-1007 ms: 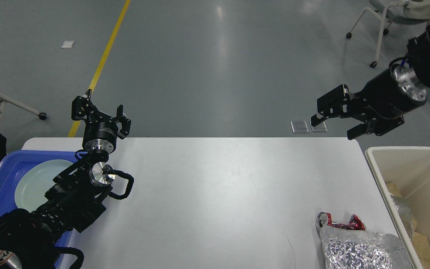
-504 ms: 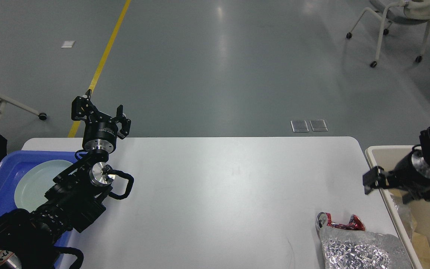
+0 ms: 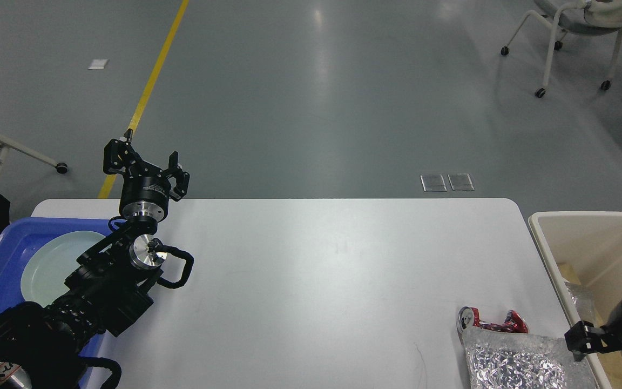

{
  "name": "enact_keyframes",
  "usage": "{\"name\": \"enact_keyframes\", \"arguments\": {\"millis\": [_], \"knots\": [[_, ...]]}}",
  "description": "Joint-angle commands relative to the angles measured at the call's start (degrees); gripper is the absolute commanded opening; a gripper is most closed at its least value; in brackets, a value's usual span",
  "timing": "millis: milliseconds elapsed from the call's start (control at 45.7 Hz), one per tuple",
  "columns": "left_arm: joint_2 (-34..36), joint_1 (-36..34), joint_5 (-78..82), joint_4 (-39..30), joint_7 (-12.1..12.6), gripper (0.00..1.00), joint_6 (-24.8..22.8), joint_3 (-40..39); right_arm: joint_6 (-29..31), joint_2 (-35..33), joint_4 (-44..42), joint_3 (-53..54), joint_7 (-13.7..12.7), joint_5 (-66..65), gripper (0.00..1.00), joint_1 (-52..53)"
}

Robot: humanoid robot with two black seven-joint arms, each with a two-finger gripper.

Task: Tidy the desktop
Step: 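Lower the right gripper to the clear bag of crumpled foil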

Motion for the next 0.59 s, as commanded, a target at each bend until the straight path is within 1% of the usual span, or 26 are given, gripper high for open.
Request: {"name": "enact_keyframes", "arguments": {"millis": [0, 197, 350, 460, 569], "knots": [[0.0, 0.0, 0.0, 0.0, 0.0, 1.0, 0.0, 0.0, -0.1, -0.8, 2.5, 0.2, 0.0, -0.1, 0.98, -0.3], [0.0, 0.0, -0.1, 0.0, 0.0, 1.0, 0.0, 0.0, -2.3, -0.6, 2.3, 0.6, 0.2, -0.1, 0.94, -3.2], [0.0, 0.0, -0.1, 0.0, 0.0, 1.0, 0.0, 0.0, -4.5, -0.4, 0.9, 0.5, 0.2, -0.1, 0.89, -6.4], [0.0, 0.0, 0.0, 0.0, 0.0, 1.0, 0.0, 0.0, -6.9, 0.5, -0.1, 0.6, 0.3, 0.0, 0.82, -8.7], [0.0, 0.0, 0.0, 0.0, 0.0, 1.0, 0.0, 0.0, -7.3, 0.9, -0.3, 1.3, 0.4, 0.3, 0.69, -9.2]]}}
